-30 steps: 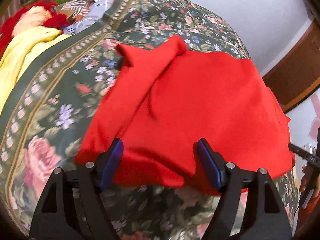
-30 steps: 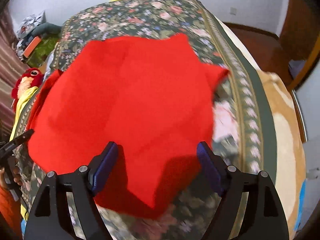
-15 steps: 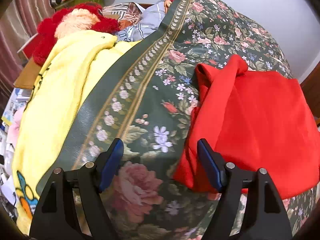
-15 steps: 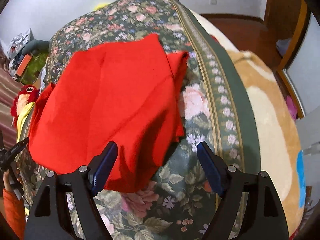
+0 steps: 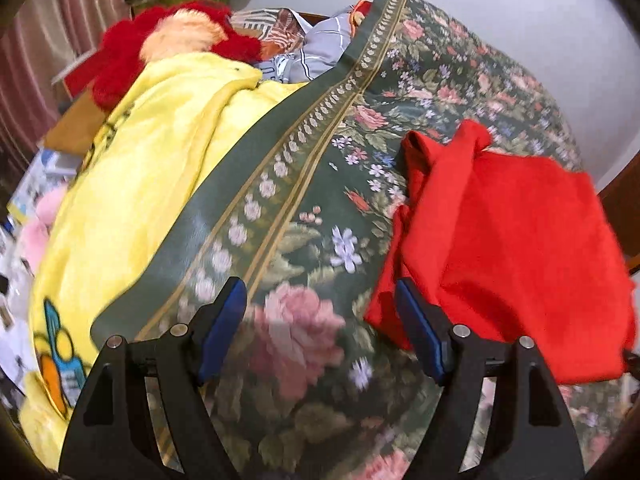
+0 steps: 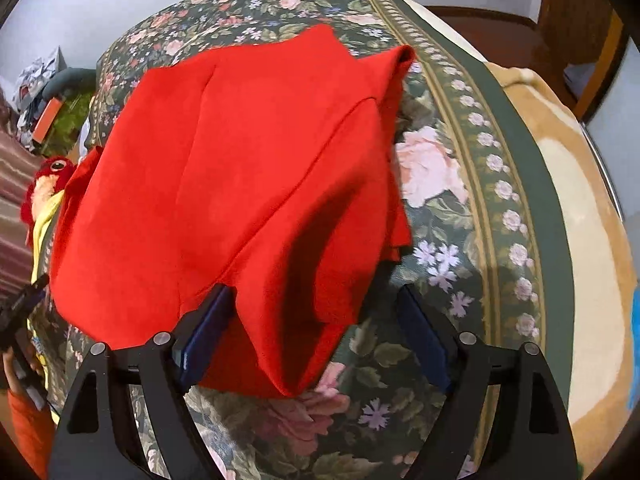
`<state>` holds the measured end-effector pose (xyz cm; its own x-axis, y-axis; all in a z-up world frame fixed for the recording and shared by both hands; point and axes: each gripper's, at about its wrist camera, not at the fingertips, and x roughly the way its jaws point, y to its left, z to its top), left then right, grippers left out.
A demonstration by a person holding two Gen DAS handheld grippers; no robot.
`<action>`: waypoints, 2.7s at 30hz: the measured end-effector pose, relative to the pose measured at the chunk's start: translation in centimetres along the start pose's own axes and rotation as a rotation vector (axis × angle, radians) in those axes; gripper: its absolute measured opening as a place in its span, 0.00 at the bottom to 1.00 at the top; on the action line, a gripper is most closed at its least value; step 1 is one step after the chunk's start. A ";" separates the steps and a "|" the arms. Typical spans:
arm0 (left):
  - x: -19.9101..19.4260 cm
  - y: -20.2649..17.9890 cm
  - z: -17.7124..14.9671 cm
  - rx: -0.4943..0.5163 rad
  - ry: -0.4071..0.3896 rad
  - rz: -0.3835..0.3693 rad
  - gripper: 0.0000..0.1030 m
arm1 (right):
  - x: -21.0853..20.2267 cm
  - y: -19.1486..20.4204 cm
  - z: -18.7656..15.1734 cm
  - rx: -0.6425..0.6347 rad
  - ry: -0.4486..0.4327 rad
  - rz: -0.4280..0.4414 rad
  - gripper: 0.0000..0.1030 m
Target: Fold large clothes
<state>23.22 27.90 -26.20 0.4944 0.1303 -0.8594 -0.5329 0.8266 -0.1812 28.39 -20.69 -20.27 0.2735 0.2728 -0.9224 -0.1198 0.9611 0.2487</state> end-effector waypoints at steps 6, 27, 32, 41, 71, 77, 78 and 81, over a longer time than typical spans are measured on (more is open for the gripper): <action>-2.1 0.5 -1.3 -0.134 0.059 -0.240 0.74 | -2.0 1.2 0.2 -0.027 -0.063 -0.025 0.79; 6.5 -5.9 -2.3 -0.349 0.302 -0.654 0.72 | 0.1 6.0 -0.1 -0.088 -0.002 0.087 0.80; 8.0 -7.2 -0.5 -0.326 0.249 -0.640 0.62 | 0.3 6.2 -0.2 -0.103 -0.003 0.076 0.82; 11.4 -6.1 1.4 -0.539 0.195 -0.701 0.38 | 0.3 6.4 -0.2 -0.121 0.003 0.066 0.83; -6.4 -3.2 3.4 -0.216 -0.154 -0.597 0.07 | -3.7 17.5 1.7 -0.325 -0.192 0.034 0.83; -4.4 -1.6 0.8 -0.210 -0.083 -0.529 0.07 | -4.5 19.6 1.4 -0.353 -0.233 0.089 0.83; -4.0 -1.3 0.2 -0.212 -0.063 -0.519 0.07 | -4.2 20.0 1.3 -0.367 -0.228 0.089 0.83; -3.6 -0.7 -0.9 -0.235 -0.037 -0.525 0.07 | -2.6 21.5 1.1 -0.406 -0.184 0.091 0.83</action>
<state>21.22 26.31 -23.45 0.7552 -0.2419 -0.6092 -0.3460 0.6422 -0.6840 26.17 -0.70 -12.23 0.4056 0.3934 -0.8251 -0.5056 0.8485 0.1560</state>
